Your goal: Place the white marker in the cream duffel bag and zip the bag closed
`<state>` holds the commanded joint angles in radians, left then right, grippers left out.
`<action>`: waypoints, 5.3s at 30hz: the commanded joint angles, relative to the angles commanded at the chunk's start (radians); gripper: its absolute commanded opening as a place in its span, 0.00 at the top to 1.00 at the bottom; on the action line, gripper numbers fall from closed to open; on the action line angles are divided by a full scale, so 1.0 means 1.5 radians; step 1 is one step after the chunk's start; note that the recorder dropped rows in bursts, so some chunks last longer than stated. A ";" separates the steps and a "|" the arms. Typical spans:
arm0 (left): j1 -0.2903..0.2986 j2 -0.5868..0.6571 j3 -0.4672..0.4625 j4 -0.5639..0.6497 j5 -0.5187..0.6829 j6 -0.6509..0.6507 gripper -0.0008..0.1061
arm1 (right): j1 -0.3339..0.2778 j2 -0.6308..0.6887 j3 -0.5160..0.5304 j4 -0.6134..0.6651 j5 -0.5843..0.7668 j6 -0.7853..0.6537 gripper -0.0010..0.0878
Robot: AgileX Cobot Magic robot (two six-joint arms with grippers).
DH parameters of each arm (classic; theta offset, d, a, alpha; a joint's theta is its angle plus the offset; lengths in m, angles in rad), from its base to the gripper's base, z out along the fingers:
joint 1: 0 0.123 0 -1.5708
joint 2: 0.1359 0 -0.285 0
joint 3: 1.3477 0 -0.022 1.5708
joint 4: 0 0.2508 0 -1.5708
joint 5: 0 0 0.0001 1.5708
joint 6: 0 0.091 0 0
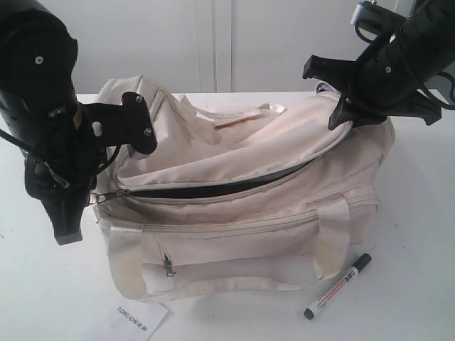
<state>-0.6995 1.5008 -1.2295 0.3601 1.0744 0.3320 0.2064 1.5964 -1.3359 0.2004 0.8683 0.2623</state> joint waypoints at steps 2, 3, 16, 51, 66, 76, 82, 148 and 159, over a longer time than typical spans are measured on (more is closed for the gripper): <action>0.000 0.000 0.000 0.013 0.004 -0.016 0.99 | 0.000 0.000 0.000 -0.003 0.000 0.000 0.99; 0.000 0.000 0.000 0.034 0.013 -0.032 0.99 | 0.000 0.000 0.000 -0.009 0.000 0.000 0.99; 0.000 0.000 0.000 0.027 0.016 -0.061 0.99 | 0.000 0.000 0.000 -0.016 0.000 0.001 0.99; 0.000 0.000 0.000 0.017 -0.008 -0.061 0.99 | 0.000 -0.093 0.000 -0.011 0.046 -0.040 0.51; 0.000 0.000 0.000 0.015 -0.008 -0.061 0.99 | 0.001 -0.111 0.000 -0.007 0.117 -0.178 0.82; 0.000 0.000 0.000 0.015 -0.011 -0.061 0.99 | 0.001 -0.111 0.000 0.067 0.117 -0.278 0.99; 0.000 0.000 0.000 0.015 -0.025 -0.061 0.99 | 0.001 -0.111 0.000 0.148 0.119 -0.361 0.99; 0.181 -0.085 0.010 -0.440 -0.197 0.084 0.99 | 0.130 -0.086 0.140 0.341 -0.016 -0.952 0.99; 0.193 -0.085 0.036 -0.506 -0.219 0.135 0.99 | 0.205 -0.085 0.140 0.377 -0.047 -1.042 0.94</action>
<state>-0.4096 1.3729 -1.1758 -0.3996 0.7453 0.5352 0.5133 1.4693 -1.1255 0.7655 0.7974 -1.3007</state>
